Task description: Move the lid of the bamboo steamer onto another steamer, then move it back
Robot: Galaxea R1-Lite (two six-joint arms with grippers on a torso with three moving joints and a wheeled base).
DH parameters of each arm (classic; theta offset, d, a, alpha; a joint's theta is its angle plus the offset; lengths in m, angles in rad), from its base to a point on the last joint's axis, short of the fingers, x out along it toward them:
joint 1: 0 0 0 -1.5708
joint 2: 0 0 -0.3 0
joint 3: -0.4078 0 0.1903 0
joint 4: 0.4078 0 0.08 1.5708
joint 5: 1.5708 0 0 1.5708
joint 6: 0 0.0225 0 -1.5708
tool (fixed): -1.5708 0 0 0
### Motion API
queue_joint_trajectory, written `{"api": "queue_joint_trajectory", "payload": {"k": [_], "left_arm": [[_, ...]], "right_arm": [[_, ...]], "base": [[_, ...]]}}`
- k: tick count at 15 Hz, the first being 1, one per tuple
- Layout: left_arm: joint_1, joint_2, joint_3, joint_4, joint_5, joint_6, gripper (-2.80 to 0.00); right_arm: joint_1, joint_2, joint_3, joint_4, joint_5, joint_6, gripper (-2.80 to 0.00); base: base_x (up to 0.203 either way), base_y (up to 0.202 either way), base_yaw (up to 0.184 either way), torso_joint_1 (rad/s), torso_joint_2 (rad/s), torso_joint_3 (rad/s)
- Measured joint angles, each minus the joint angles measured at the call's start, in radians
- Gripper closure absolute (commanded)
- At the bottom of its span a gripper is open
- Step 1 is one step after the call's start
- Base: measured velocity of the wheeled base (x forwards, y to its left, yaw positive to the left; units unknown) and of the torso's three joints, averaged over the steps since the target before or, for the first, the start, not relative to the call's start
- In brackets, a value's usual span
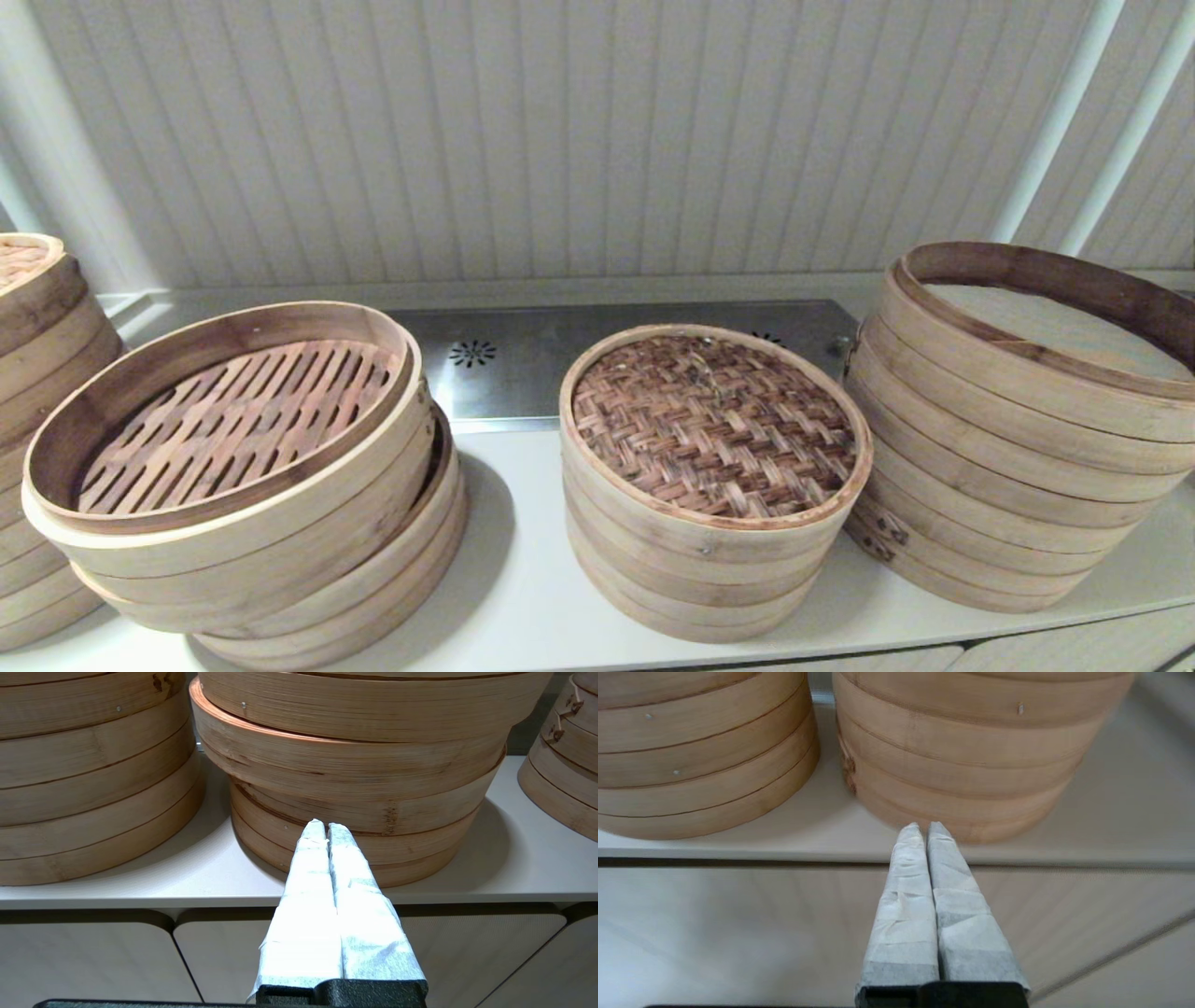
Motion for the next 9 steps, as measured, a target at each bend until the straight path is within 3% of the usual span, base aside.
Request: {"api": "queue_joint_trajectory", "payload": {"k": [3, 7, 9], "left_arm": [[0.0, 0.0, 0.0, 0.0, 0.0, 0.0, 0.0], [0.0, 0.0, 0.0, 0.0, 0.0, 0.0, 0.0], [0.0, 0.0, 0.0, 0.0, 0.0, 0.0, 0.0]], "right_arm": [[0.001, -0.005, 0.052, -0.077, -0.001, -0.032, 0.0], [-0.011, -0.006, 0.047, -0.002, -0.048, -0.041, 0.0], [-0.082, -0.009, 0.026, 0.082, -0.021, -0.058, 0.0]], "base": [[0.0, 0.0, 0.0, 0.0, 0.0, 0.0], [0.0, 0.0, 0.0, 0.0, 0.0, 0.0], [0.0, 0.0, 0.0, 0.0, 0.0, 0.0]]}}
